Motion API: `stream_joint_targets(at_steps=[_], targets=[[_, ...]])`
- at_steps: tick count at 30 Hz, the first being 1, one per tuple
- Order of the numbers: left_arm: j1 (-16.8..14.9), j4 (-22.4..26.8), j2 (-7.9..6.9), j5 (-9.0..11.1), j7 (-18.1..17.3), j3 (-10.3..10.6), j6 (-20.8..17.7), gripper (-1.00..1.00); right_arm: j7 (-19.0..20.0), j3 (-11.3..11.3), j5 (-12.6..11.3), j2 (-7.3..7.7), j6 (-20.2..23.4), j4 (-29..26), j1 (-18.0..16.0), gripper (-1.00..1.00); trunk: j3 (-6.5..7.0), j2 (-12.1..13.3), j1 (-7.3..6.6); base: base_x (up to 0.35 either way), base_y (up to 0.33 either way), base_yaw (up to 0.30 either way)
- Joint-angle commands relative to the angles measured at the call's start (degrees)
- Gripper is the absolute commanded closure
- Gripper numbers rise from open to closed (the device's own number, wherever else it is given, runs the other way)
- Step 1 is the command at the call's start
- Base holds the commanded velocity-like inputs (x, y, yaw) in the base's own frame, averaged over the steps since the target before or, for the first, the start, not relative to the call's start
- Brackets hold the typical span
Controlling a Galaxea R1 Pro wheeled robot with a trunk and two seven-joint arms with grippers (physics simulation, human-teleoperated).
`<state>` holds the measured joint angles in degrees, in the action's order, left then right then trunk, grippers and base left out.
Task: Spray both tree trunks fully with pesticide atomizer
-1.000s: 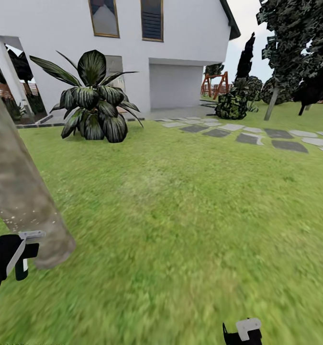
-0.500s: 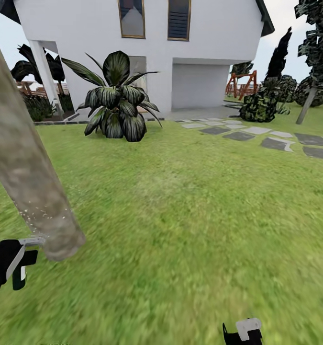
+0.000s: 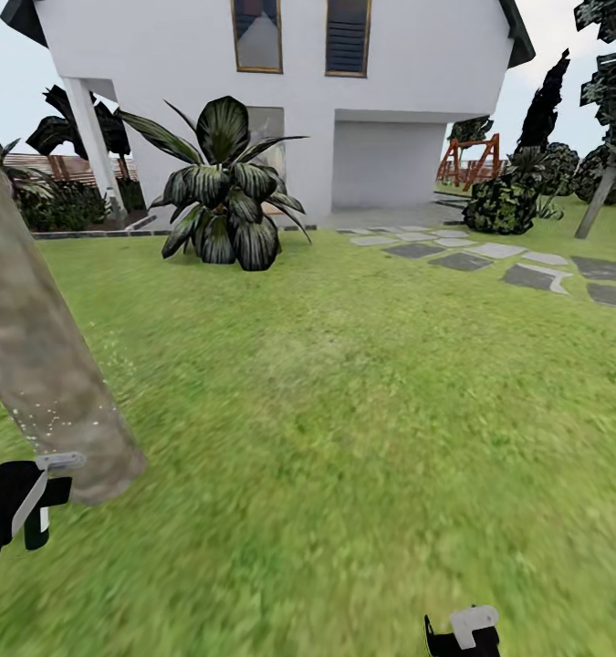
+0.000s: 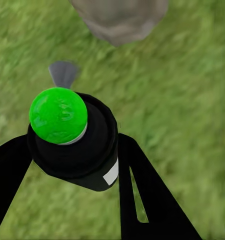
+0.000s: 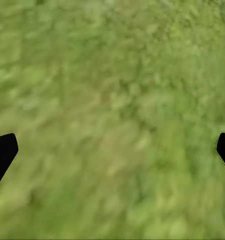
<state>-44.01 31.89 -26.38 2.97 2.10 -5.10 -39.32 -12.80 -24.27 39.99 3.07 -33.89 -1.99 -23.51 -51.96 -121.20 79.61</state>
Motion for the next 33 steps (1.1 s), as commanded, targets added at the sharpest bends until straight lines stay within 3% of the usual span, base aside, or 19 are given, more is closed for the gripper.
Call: stream_joint_targets(at_steps=[1,4,11,19,23,33], targets=[[-0.02,0.14,0.01,0.28,0.25,-0.13,-0.32,1.00,-0.38,-0.25,0.61,0.01,-0.12,0.12,-0.05,-1.00,-0.05,-0.02,0.01,0.157,-0.240,0.000],[-0.02,0.19,0.01,0.28,0.27,-0.18,-0.32,1.00,-0.38,-0.25,0.61,0.01,-0.12,0.11,-0.05,-1.00,-0.05,-0.02,0.01,0.158,-0.240,0.000],[-0.02,0.19,0.01,0.20,0.27,-3.14,-0.24,1.00,-0.38,-0.16,0.61,0.01,-0.12,0.14,-0.05,-1.00,-0.05,-0.02,0.01,0.191,-0.229,0.075],[0.05,0.06,-0.32,-0.23,0.44,-3.26,-0.26,1.00,-0.38,-0.16,0.61,0.01,-0.12,0.12,-0.05,-1.00,-0.05,-0.02,0.01,0.236,-0.202,0.272],[0.50,-0.13,-0.09,-0.10,4.32,-3.16,-0.14,1.00,-0.38,-0.16,0.61,0.01,-0.12,0.14,-0.05,-1.00,-0.05,-0.02,0.01,0.250,-0.183,0.278],[0.59,0.52,0.01,0.33,4.88,-3.07,-0.14,1.00,-0.38,-0.16,0.61,0.01,-0.12,0.14,-0.05,-1.00,-0.05,-0.02,0.01,0.111,-0.086,0.206]])
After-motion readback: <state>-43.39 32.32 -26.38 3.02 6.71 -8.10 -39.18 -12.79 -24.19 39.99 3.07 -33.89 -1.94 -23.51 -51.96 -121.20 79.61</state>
